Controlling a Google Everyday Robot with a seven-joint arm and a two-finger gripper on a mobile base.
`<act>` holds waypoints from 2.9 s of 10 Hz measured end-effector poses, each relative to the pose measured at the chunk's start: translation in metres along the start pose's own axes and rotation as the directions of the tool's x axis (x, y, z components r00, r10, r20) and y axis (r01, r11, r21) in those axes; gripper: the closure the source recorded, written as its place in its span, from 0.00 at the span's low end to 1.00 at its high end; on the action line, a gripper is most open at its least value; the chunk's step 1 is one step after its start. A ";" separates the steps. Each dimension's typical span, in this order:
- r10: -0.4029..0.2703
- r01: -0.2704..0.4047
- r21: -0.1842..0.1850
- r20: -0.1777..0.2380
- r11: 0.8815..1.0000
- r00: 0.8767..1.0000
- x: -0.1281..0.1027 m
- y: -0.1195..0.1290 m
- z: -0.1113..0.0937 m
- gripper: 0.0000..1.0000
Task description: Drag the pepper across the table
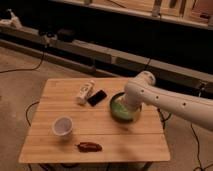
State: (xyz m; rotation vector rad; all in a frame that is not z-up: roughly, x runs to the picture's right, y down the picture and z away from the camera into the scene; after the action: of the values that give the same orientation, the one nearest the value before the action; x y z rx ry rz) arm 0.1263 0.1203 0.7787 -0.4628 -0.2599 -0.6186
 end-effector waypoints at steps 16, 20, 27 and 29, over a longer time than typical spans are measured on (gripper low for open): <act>0.107 -0.100 -0.059 0.142 0.993 0.984 -0.138 -0.087 0.006 0.20; 0.158 -0.146 -0.090 0.147 0.985 0.976 -0.205 -0.071 0.003 0.20; 0.426 -0.390 -0.233 0.126 0.891 0.896 -0.241 -0.007 0.042 0.20; 0.425 -0.389 -0.233 0.129 0.891 0.896 -0.243 -0.008 0.042 0.20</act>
State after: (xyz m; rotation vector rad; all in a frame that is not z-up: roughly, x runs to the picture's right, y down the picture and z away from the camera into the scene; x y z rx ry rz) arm -0.0737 0.2551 0.7285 -0.7488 -0.2594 -0.1870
